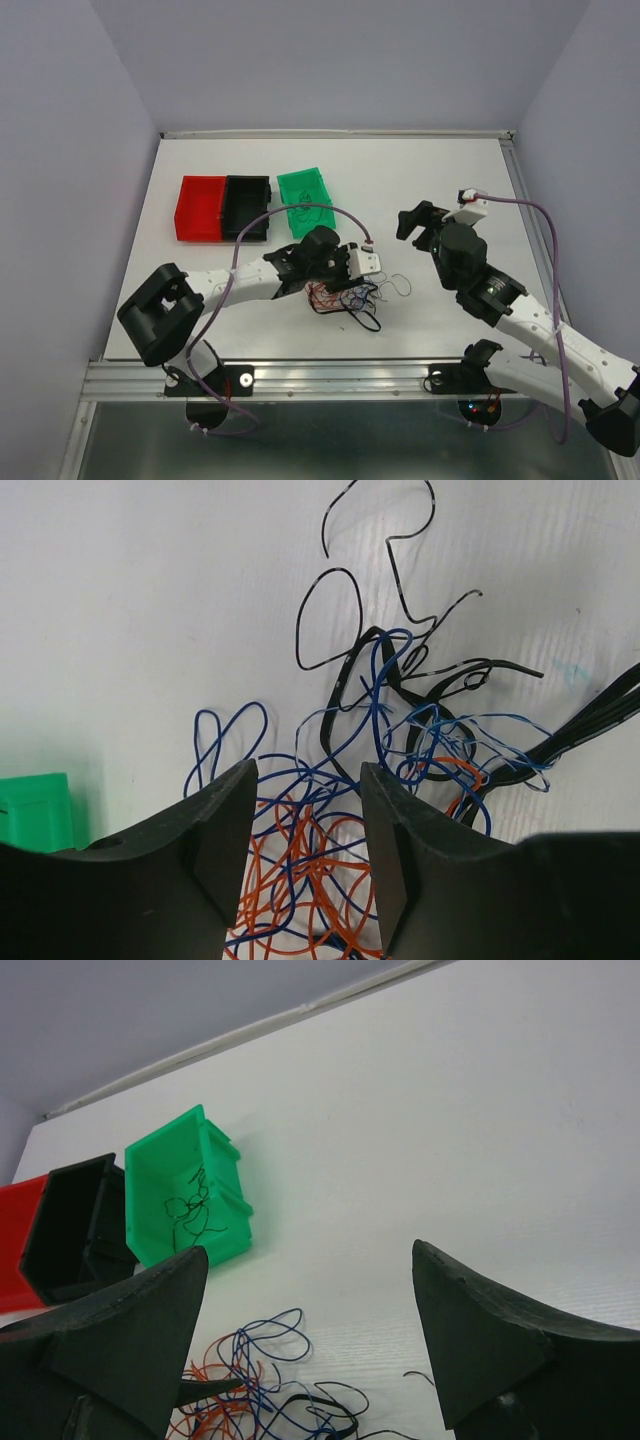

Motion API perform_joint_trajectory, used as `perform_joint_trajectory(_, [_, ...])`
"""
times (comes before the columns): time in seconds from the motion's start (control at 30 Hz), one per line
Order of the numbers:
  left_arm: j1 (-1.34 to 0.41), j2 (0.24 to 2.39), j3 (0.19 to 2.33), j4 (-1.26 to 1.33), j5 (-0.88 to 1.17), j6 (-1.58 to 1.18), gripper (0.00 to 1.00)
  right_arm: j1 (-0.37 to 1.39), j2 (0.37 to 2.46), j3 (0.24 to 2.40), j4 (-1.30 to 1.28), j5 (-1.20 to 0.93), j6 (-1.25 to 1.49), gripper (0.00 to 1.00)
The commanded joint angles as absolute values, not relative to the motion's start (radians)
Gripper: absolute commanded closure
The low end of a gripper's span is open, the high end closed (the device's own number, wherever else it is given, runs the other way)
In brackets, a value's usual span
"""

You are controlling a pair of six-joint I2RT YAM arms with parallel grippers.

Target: Untangle the cables

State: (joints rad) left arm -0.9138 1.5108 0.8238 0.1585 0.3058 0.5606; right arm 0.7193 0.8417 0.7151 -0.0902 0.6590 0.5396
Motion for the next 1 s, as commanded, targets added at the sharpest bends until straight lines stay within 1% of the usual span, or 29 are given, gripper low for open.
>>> perform_joint_trajectory(0.0, [-0.904, 1.385, 0.809, 0.199, 0.304, 0.558, 0.43, 0.719, 0.827, 0.696, -0.054, 0.693, 0.545, 0.12])
perform_joint_trajectory(0.07, [-0.902, 1.318, 0.781, 0.199, 0.351, 0.566, 0.41, 0.718, 0.827, 0.695, -0.052, 0.692, 0.545, 0.12])
perform_joint_trajectory(0.2, [-0.904, 1.293, 0.768, 0.177, 0.403, 0.566, 0.4, 0.718, 0.831, 0.696, -0.054, 0.687, 0.545, 0.12])
perform_joint_trajectory(0.27, [-0.91, 1.313, 0.776, 0.166, 0.44, 0.575, 0.4, 0.719, 0.831, 0.696, -0.052, 0.687, 0.545, 0.12])
perform_joint_trajectory(0.43, [-0.92, 1.408, 0.833, 0.166, 0.423, 0.563, 0.4, 0.718, 0.827, 0.696, -0.051, 0.69, 0.545, 0.12])
perform_joint_trajectory(0.53, [-0.923, 1.506, 0.877, 0.167, 0.391, 0.551, 0.41, 0.718, 0.813, 0.692, -0.051, 0.696, 0.548, 0.12])
perform_joint_trajectory(0.63, [-0.928, 1.552, 0.907, 0.163, 0.397, 0.549, 0.44, 0.719, 0.79, 0.687, -0.051, 0.706, 0.546, 0.12])
perform_joint_trajectory(0.7, [-0.934, 1.588, 0.922, 0.15, 0.397, 0.552, 0.65, 0.718, 0.776, 0.684, -0.049, 0.706, 0.545, 0.12])
perform_joint_trajectory(0.73, [-0.937, 1.603, 0.939, 0.132, 0.397, 0.557, 0.87, 0.719, 0.775, 0.681, -0.051, 0.703, 0.543, 0.12])
perform_joint_trajectory(0.77, [-0.937, 1.603, 0.945, 0.124, 0.396, 0.558, 0.98, 0.718, 0.773, 0.681, -0.051, 0.703, 0.542, 0.12])
perform_joint_trajectory(0.8, [-0.937, 1.6, 0.953, 0.109, 0.397, 0.561, 1.0, 0.718, 0.775, 0.681, -0.051, 0.695, 0.541, 0.12])
perform_joint_trajectory(0.9, [-0.937, 1.53, 0.943, 0.104, 0.394, 0.568, 1.0, 0.718, 0.781, 0.677, -0.048, 0.658, 0.523, 0.12])
perform_joint_trajectory(0.97, [-0.936, 1.45, 0.943, 0.094, 0.377, 0.571, 1.0, 0.718, 0.796, 0.666, -0.032, 0.573, 0.499, 0.12])
